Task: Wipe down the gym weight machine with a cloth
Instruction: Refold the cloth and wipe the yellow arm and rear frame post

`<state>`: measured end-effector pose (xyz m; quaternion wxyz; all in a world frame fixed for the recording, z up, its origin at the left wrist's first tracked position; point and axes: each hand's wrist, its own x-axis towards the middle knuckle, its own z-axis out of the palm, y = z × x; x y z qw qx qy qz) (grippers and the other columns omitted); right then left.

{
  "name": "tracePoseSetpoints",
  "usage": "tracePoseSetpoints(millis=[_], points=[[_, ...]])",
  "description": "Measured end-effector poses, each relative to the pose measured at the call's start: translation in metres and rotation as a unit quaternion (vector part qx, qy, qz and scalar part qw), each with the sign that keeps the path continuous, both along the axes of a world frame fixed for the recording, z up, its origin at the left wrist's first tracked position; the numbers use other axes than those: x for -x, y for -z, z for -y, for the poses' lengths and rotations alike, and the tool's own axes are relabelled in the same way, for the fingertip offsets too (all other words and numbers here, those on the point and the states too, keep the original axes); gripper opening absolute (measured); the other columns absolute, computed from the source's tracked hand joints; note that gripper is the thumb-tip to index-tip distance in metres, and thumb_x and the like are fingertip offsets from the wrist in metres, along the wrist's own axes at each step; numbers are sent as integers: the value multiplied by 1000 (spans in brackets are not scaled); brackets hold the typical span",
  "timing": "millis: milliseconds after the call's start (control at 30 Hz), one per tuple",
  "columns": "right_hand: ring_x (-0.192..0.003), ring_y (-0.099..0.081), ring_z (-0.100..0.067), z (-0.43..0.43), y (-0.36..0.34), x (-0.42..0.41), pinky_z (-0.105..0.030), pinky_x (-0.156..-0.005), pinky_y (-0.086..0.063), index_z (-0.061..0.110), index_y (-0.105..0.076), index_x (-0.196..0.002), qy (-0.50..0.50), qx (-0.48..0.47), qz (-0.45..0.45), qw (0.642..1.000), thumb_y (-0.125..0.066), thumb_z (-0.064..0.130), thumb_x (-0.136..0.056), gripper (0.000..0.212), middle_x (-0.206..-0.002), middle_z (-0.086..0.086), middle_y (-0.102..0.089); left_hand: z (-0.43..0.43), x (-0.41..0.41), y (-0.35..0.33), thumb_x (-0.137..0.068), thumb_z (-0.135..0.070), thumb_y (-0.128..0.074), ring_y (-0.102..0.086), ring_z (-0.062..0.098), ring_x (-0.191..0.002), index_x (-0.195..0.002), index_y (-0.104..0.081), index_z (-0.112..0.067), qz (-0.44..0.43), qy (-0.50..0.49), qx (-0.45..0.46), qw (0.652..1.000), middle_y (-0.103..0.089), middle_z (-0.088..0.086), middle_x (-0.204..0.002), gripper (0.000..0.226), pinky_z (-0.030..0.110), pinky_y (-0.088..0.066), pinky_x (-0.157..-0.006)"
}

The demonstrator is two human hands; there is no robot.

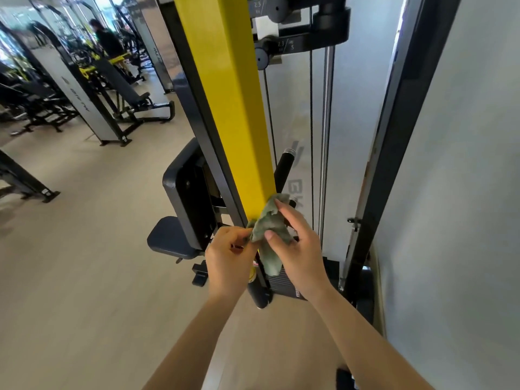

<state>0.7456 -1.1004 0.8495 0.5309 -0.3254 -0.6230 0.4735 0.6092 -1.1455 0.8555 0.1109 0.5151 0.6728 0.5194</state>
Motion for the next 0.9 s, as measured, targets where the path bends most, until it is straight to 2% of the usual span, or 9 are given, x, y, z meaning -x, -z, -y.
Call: tracePoseSetpoints(millis=[133, 233, 300, 367, 533, 600, 733, 833, 900], points=[[-127, -54, -13, -4, 17, 8, -27, -102, -50, 21, -53, -140, 47, -23, 33, 998, -71, 10, -91, 54, -135, 4, -56, 5, 2, 6, -87, -8, -76, -62, 2, -97, -96, -79, -17, -12, 33, 15, 999, -65, -8, -104, 13, 16, -54, -77], [-109, -62, -6, -7, 36, 9, -21, -93, -52, 21, -61, -127, 88, 26, 60, 994, -70, 5, -90, 42, -117, 7, -64, 13, 2, 9, -86, -9, -77, -62, 4, -105, -102, -78, -21, -10, 58, 0, 998, -65, -11, -113, 20, 14, -52, -78], [-93, -64, -1, -11, 52, 0, -19, -85, -52, 23, -66, -107, 91, 77, 119, 986, -66, 0, -88, 30, -97, 11, -68, 19, 3, 11, -86, -8, -77, -64, 8, -106, -112, -75, -25, 0, 65, 3, 998, -66, -11, -115, 31, 16, -53, -79], [-82, -64, -7, -13, 72, -12, -27, -79, -54, 16, -68, -92, 87, 134, 181, 970, -63, 1, -87, 17, -84, 5, -67, 25, 5, 15, -87, -11, -77, -66, 9, -101, -122, -69, -28, 17, 52, 22, 998, -67, -10, -112, 39, 17, -56, -78], [-90, -66, -23, -15, 126, -42, -42, -83, -57, 17, -63, -93, 136, 339, 190, 911, -56, 6, -94, 13, -94, -6, -65, 33, 4, 23, -88, -32, -66, -66, 3, -95, -128, -63, -31, 2, 56, 19, 998, -64, -17, -107, 40, 10, -53, -74], [-95, -66, -26, -19, 140, -46, -49, -85, -58, 18, -62, -97, 143, 421, 137, 885, -53, 5, -96, 16, -102, -9, -66, 34, 3, 27, -88, -36, -64, -67, 8, -94, -131, -64, -26, -6, 52, 14, 999, -67, -11, -107, 44, 11, -54, -75], [-106, -66, -36, -35, 137, -37, -48, -71, -58, 9, -61, -123, 110, 593, -99, 792, -47, 4, -101, 26, -122, -18, -65, 38, 0, 30, -89, -38, -62, -68, 12, -93, -132, -65, -19, -5, 45, 8, 999, -68, -8, -107, 47, 18, -57, -76], [-129, -55, -39, -43, 128, -17, -49, -96, -53, 5, -48, -141, 42, 598, -133, 789, -47, 10, -102, 40, -144, -20, -52, 40, -4, 29, -89, -36, -62, -65, 8, -92, -133, -64, -23, -16, 28, 8, 999, -63, -20, -105, 46, 20, -57, -74], [-130, -54, -37, -43, 120, -7, -55, -105, -44, 12, -46, -144, -22, 603, -170, 779, -46, 18, -105, 40, -146, -15, -53, 40, -6, 28, -89, -37, -62, -65, 9, -91, -133, -63, -28, -19, 17, 9, 1000, -63, -20, -104, 45, 20, -57, -72]])
